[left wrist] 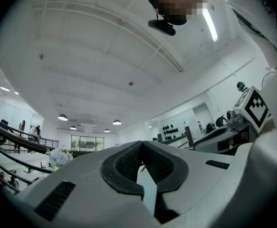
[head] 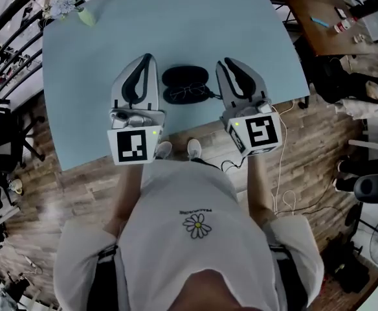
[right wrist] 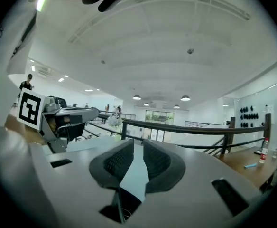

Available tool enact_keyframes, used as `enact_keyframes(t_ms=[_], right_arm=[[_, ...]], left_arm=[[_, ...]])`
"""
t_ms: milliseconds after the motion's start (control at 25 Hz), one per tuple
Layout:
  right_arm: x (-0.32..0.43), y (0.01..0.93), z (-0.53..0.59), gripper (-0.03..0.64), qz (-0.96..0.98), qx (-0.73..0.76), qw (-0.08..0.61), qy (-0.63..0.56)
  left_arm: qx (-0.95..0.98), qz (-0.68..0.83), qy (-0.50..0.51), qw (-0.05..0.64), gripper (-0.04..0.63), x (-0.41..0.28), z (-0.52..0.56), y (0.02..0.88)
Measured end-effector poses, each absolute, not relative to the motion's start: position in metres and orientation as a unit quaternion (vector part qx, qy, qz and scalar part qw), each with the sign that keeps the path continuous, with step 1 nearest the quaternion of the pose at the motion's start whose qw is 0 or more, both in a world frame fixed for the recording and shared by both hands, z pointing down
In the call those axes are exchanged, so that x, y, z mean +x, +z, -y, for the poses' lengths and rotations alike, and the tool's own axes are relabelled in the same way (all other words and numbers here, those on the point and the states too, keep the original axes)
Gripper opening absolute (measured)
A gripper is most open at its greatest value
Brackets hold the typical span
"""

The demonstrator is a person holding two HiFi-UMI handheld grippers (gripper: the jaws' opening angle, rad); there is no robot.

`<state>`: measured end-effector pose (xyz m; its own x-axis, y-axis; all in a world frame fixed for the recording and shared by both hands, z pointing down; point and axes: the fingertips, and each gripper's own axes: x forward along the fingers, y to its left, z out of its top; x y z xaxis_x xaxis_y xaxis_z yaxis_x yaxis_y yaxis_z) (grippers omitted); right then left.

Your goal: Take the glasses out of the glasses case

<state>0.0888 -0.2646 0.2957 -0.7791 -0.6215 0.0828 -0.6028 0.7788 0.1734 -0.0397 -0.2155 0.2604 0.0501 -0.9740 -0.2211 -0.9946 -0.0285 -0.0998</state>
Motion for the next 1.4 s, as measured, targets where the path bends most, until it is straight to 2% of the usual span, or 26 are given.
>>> enact_keyframes(t_ms=[160, 320, 480, 920, 1400], right_arm=[[0.056, 0.314, 0.259, 0.102, 0.964, 0.220, 0.119, -0.086], [0.034, 0.328, 0.249, 0.115, 0.973, 0.133, 0.151, -0.112], [0.024, 0.358, 0.244, 0.152, 0.964, 0.050, 0.217, -0.142], [0.023, 0.475, 0.244, 0.170, 0.881, -0.136, 0.415, -0.184], [0.023, 0.578, 0.240, 0.175, 0.756, -0.291, 0.548, -0.208]], left_arm=[[-0.701, -0.705, 0.039, 0.099, 0.017, -0.063, 0.210, 0.274], [-0.680, -0.726, 0.040, 0.092, 0.016, -0.077, 0.204, 0.283], [-0.672, -0.735, 0.043, 0.081, 0.017, -0.077, 0.201, 0.291], [-0.664, -0.747, 0.030, 0.009, 0.017, -0.083, 0.196, 0.356], [-0.663, -0.746, 0.044, -0.031, 0.017, -0.088, 0.201, 0.396]])
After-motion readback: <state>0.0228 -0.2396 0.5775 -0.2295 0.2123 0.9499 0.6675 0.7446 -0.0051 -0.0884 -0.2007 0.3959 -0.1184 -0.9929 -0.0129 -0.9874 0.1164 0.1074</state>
